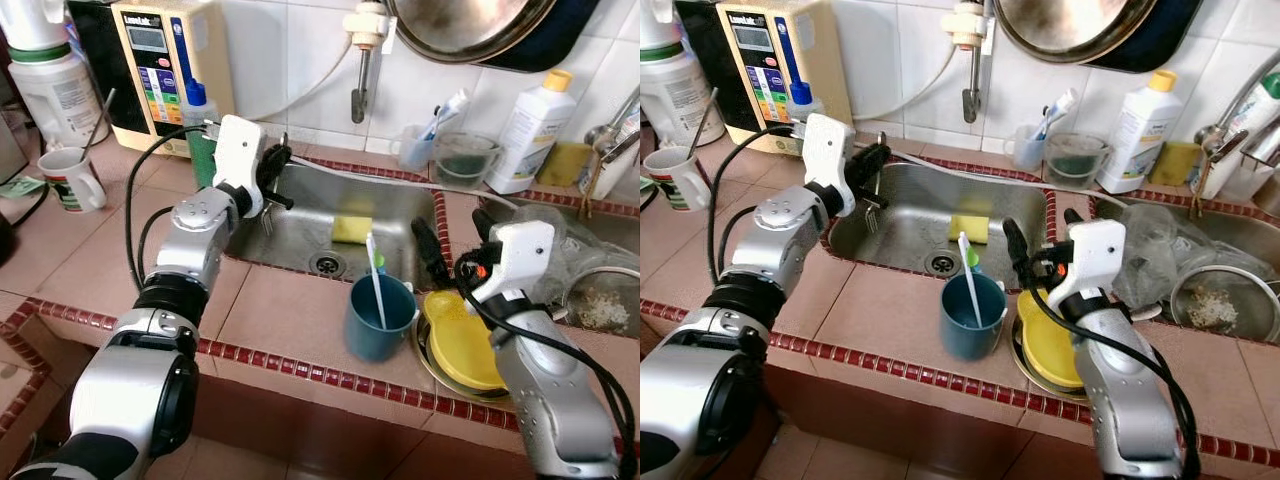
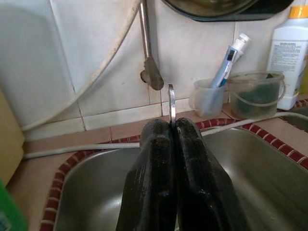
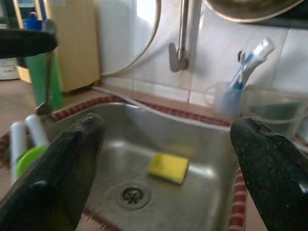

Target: Kitchen organization

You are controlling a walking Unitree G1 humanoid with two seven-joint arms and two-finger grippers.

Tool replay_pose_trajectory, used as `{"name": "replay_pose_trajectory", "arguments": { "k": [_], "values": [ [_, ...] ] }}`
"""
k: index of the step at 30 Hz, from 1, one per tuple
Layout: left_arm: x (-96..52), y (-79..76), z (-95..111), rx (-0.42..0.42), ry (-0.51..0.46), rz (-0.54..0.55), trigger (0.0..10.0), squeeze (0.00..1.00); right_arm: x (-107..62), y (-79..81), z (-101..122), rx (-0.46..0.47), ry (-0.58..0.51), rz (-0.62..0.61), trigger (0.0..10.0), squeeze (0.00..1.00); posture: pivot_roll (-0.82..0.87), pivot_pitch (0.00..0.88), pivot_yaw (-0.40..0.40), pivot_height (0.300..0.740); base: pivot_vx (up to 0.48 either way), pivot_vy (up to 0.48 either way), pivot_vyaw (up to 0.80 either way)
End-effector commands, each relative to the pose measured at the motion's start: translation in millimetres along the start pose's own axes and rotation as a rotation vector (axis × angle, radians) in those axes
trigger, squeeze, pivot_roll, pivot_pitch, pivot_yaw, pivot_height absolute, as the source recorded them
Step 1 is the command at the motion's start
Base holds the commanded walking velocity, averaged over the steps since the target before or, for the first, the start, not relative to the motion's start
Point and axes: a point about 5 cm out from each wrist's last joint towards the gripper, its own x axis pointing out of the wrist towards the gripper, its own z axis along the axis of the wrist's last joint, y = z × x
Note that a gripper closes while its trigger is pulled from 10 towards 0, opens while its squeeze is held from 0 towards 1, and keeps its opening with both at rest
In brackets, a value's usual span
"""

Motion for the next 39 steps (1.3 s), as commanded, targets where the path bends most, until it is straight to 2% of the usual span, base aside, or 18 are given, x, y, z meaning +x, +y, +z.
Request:
{"name": "replay_pose_trajectory", "arguments": {
  "k": [1,2,4,6,13,21,28,29,30,31,39],
  "values": [
    [5.8,-3.4,6.8,0.033,-0.004,-0.011,10.0,0.00,-6.8,-1.5,10.5,0.000,-0.016,0.025,10.0,0.00,-0.20,0.051,0.041,0.740,0.000,0.000,0.00],
    [8.4,-7.6,6.1,0.035,0.000,-0.022,10.0,0.00,-14.4,-1.7,13.3,0.002,-0.009,0.051,10.0,0.00,-0.20,0.060,0.048,0.740,0.000,0.000,0.00],
    [9.7,-10.3,4.0,0.048,0.011,-0.026,10.0,0.00,-19.4,-1.3,14.1,0.001,0.007,0.069,10.0,0.00,-0.21,0.070,0.056,0.740,0.000,0.000,0.00],
    [10.8,-15.2,-0.5,0.097,0.027,-0.036,10.0,0.00,-29.1,-0.1,13.2,-0.027,0.044,0.101,10.0,0.00,-0.22,0.083,0.070,0.740,0.000,0.000,0.00],
    [9.6,-24.9,-20.9,0.126,0.108,-0.051,10.0,0.00,-44.7,2.2,19.2,0.000,0.054,0.089,10.0,0.00,-0.24,0.115,0.112,0.740,0.000,0.000,0.00],
    [13.3,-40.3,-27.7,0.160,0.145,-0.086,10.0,0.00,-48.7,11.9,21.5,0.044,0.045,0.099,10.0,0.00,-0.25,0.122,0.127,0.740,0.000,0.000,0.00],
    [14.9,-46.3,-28.2,0.148,0.147,-0.110,10.0,0.00,-47.0,12.8,24.2,0.060,0.037,0.104,10.0,0.00,-0.24,0.114,0.125,0.740,0.000,0.000,0.00],
    [14.8,-46.5,-28.5,0.139,0.147,-0.114,10.0,0.05,-46.3,12.8,24.7,0.064,0.034,0.105,10.0,0.00,-0.24,0.114,0.126,0.740,0.000,0.000,0.00],
    [14.7,-46.3,-28.7,0.133,0.149,-0.113,10.0,0.81,-45.9,12.8,24.8,0.065,0.033,0.106,10.0,0.00,-0.24,0.111,0.125,0.740,0.000,0.000,0.00],
    [14.7,-46.1,-29.0,0.127,0.152,-0.112,10.0,1.00,-45.5,12.8,24.8,0.066,0.032,0.107,10.0,0.00,-0.24,0.109,0.126,0.740,0.000,0.000,0.00],
    [15.2,-43.5,-26.5,0.131,0.154,-0.107,10.0,1.00,-41.9,13.0,25.7,0.071,0.027,0.114,10.0,0.00,-0.23,0.104,0.123,0.740,0.000,0.000,0.00]
  ]
}}
